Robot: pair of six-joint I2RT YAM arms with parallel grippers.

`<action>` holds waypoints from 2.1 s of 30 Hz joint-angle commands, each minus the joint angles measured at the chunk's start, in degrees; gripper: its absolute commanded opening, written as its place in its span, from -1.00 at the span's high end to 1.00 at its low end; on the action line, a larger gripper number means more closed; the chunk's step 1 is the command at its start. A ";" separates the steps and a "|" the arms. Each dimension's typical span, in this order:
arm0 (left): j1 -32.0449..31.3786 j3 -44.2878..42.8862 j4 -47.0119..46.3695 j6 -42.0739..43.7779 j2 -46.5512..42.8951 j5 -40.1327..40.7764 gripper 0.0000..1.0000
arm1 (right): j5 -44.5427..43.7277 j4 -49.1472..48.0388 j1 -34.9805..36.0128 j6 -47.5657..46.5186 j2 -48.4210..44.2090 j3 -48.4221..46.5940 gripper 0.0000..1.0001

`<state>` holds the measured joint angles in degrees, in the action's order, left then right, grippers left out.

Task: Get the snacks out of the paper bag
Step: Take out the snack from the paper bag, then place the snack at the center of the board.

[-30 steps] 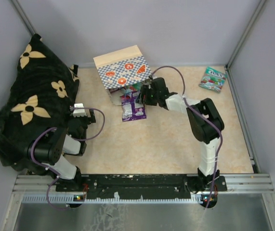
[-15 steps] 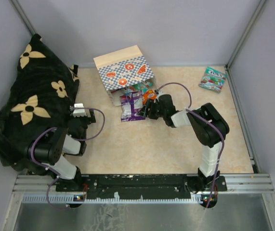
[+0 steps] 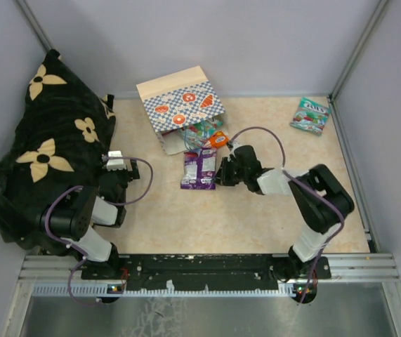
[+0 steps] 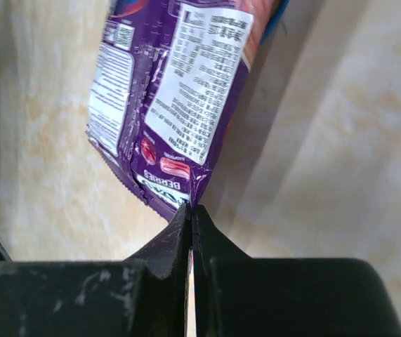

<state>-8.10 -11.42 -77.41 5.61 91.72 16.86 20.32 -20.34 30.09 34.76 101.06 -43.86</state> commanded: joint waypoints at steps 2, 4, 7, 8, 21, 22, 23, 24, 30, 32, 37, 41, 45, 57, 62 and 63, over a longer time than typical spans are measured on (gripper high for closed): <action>0.31 -0.62 -1.44 -0.62 0.39 -0.63 -1.00 | -12.84 23.16 1.82 -12.15 -17.83 0.76 1.00; 0.36 -0.58 -1.44 -0.60 0.42 -0.63 -1.00 | -18.91 32.38 1.82 -14.06 -23.38 -0.48 1.00; 0.36 -0.55 -1.47 -0.64 0.39 -0.62 -1.00 | -28.06 49.27 1.71 -17.09 -27.54 -7.03 1.00; 0.33 -0.59 -1.44 -0.65 0.39 -0.68 -1.00 | -31.48 54.24 1.65 -17.78 -27.87 -9.48 1.00; 0.34 -0.61 -1.43 -0.61 0.39 -0.66 -1.00 | -87.22 84.94 -0.19 -12.87 -8.53 -24.65 1.00; 0.36 -0.64 -1.48 -0.62 0.36 -0.61 -1.00 | -87.16 84.03 0.37 -13.15 -7.14 -24.58 1.00; 0.34 -0.61 -1.44 -0.64 0.38 -0.60 -1.00 | -87.00 82.58 1.19 -13.41 -4.28 -24.28 1.00; 0.36 -0.62 -1.43 -0.63 0.39 -0.60 -1.00 | -86.80 81.93 2.45 -13.36 -1.93 -24.04 1.00; 0.36 -0.55 -1.42 -0.60 0.41 -0.60 -1.00 | -84.23 80.07 9.47 -11.82 5.75 -25.39 1.00; 0.35 -0.66 -1.43 -0.64 0.39 -0.61 -1.00 | -82.48 77.97 10.32 -13.29 6.42 -25.64 1.00; 0.35 -0.63 -1.47 -0.62 0.39 -0.60 -1.00 | -78.23 74.26 10.96 -15.80 6.90 -24.81 1.00; 0.36 -0.62 -1.43 -0.61 0.43 -0.60 -1.00 | -76.77 71.68 10.96 -16.83 6.64 -22.86 1.00; 0.36 -0.57 -1.43 -0.61 0.39 -0.60 -1.00 | -81.49 73.20 10.96 -17.19 9.14 -24.46 1.00; 0.36 -0.60 -1.37 -0.60 0.38 -0.63 -1.00 | -64.27 64.47 11.26 -24.61 4.12 -27.59 0.62; 0.36 -0.61 -1.42 -0.63 0.38 -0.60 -1.00 | -56.50 58.56 9.27 -25.65 -4.59 -25.94 -0.98; 0.32 -0.62 -1.41 -0.60 0.39 -0.71 -1.00 | -52.61 57.35 7.66 -25.19 -5.70 -25.93 -0.98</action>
<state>-8.10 -11.42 -77.43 5.61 91.72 16.86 -42.06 43.90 40.49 10.31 104.29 -69.28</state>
